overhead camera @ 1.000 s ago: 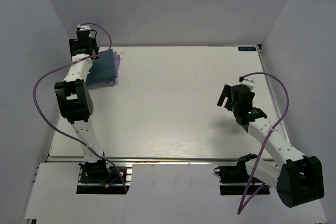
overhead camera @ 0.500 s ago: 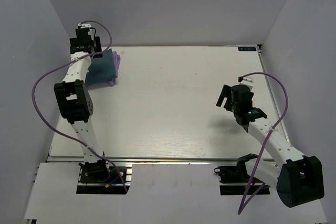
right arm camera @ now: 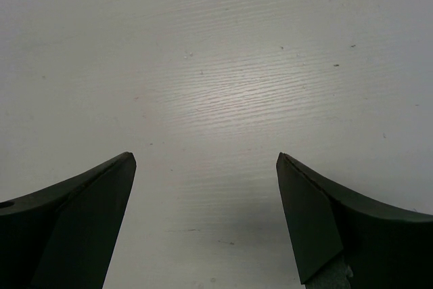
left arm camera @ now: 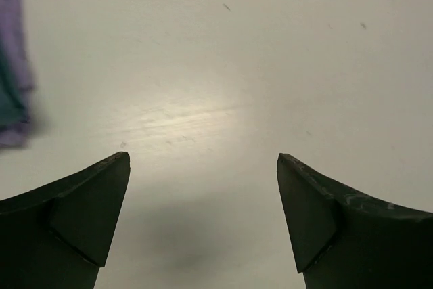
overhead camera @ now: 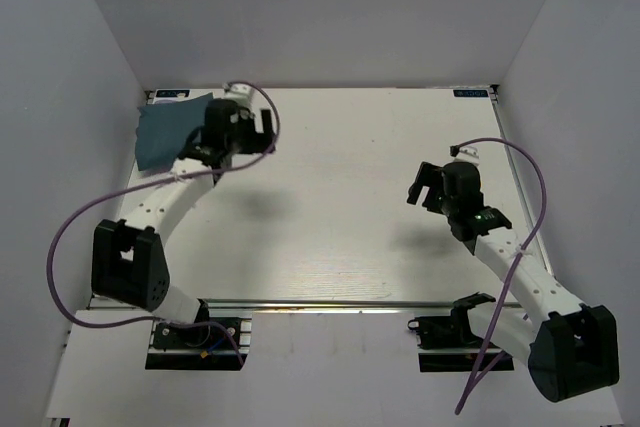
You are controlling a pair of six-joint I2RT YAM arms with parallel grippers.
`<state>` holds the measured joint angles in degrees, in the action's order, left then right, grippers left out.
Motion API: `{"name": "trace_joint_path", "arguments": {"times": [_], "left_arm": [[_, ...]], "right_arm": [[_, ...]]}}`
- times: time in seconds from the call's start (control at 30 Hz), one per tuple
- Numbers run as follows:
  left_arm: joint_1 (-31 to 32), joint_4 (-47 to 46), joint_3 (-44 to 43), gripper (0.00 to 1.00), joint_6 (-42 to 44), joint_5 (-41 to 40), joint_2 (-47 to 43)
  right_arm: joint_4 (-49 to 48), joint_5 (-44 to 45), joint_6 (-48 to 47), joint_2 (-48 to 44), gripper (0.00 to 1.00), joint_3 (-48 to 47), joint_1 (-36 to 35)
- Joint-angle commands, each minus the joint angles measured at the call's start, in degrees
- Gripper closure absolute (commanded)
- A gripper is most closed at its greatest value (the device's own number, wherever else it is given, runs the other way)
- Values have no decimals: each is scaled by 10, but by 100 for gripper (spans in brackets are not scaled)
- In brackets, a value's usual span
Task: Fold and stack the t-shirts
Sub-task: Put the neatly folded tshirt into the corner of the board with the left arm
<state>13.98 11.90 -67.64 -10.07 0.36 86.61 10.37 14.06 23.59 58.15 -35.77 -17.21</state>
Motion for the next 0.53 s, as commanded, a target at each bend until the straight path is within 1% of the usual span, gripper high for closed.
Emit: {"name": "trace_joint_path", "arguments": {"times": [0.0,0.1,0.2,0.3,0.33,0.5], "left_arm": [[88,-24,90,0,-38,-51,-48],[156,-6,113,0,-55,-68,-38],[204,1,134,0,-60,-73,-43],[228,-14,160,0,-55,-103,-78],[241,-14,166,0,-55,-122,-102],[264,-5,179,0,-55,-171,-145]], "right_arm": [[-21,-36,8,-39,10,10,1],[-16,-46,16,-47,10,20,2],[-8,-52,27,-59,10,30,2],[-1,-62,35,-66,10,39,2],[5,-63,36,-67,10,45,2],[-16,-88,29,-100,10,71,2]]}}
